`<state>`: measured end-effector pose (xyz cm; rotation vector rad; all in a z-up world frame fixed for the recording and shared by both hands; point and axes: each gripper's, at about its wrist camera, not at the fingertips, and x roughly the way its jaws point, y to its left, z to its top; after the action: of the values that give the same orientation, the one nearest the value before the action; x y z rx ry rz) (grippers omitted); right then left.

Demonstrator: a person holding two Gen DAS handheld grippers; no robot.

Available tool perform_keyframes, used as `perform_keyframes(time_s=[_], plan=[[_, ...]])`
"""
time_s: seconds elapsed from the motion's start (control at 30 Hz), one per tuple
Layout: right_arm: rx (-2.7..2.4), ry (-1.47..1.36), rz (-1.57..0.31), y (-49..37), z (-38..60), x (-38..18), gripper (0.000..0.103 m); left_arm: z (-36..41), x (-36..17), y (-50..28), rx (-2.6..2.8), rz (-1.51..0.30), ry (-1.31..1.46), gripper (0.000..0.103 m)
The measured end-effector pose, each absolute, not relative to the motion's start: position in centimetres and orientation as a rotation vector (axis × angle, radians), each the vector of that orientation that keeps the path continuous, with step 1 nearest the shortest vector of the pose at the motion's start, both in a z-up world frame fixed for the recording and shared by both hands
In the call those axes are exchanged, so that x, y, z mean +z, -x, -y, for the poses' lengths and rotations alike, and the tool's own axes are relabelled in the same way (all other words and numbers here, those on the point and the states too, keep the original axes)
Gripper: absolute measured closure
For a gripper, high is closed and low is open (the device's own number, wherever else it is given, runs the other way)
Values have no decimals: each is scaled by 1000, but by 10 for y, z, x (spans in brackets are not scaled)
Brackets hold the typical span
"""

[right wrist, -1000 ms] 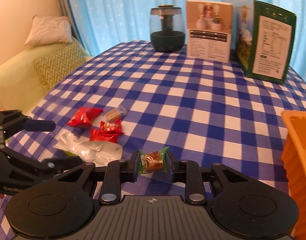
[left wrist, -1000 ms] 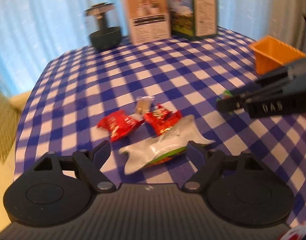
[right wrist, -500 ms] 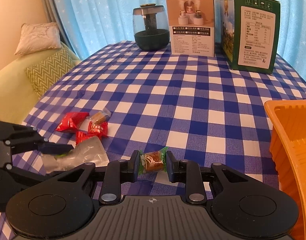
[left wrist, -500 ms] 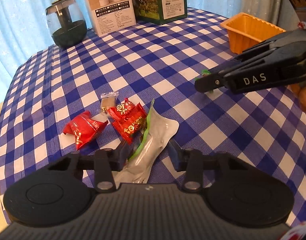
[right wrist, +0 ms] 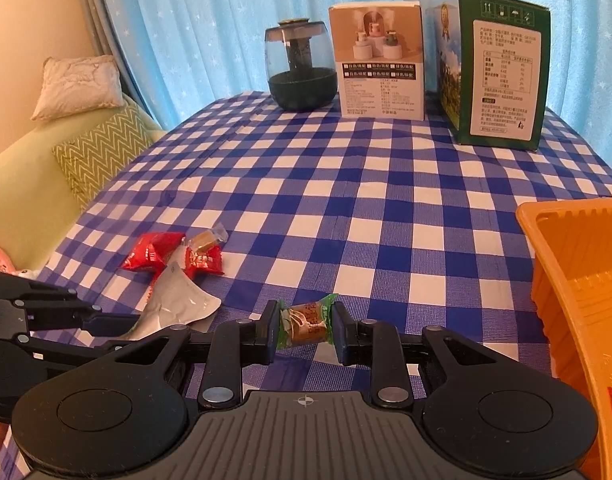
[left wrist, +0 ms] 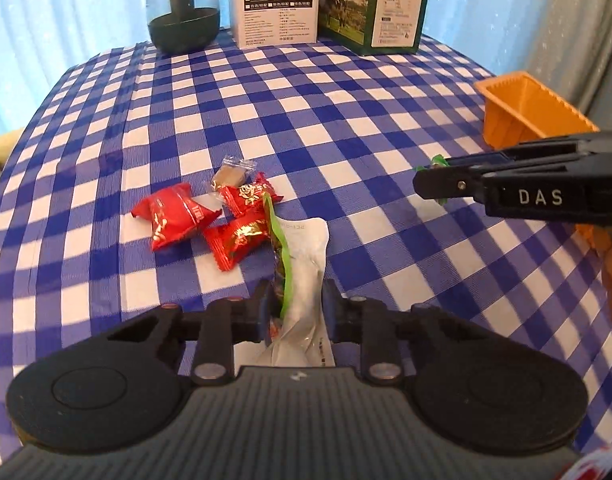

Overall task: Organize snacks
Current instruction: 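Grasp the white-green wrapper with the left tool while the right tool holds its candy, then carry the wrapper with the left tool while the right tool carries the green candy over the tray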

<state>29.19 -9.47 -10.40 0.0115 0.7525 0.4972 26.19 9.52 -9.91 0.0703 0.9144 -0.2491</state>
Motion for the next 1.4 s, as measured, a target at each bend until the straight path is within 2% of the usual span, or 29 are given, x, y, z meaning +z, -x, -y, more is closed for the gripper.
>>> perform_keyframes(time_s=[0.4, 0.87, 1.4], plan=[[444, -35, -707, -241, 136, -78, 75, -58, -67, -221, -168, -818, 17, 79], [317, -92, -617, -187, 223, -18, 75, 24, -15, -172, -226, -737, 68, 79], [169, -159, -595, -165, 341, 1, 75, 128, 19, -174, -372, -700, 20, 79]])
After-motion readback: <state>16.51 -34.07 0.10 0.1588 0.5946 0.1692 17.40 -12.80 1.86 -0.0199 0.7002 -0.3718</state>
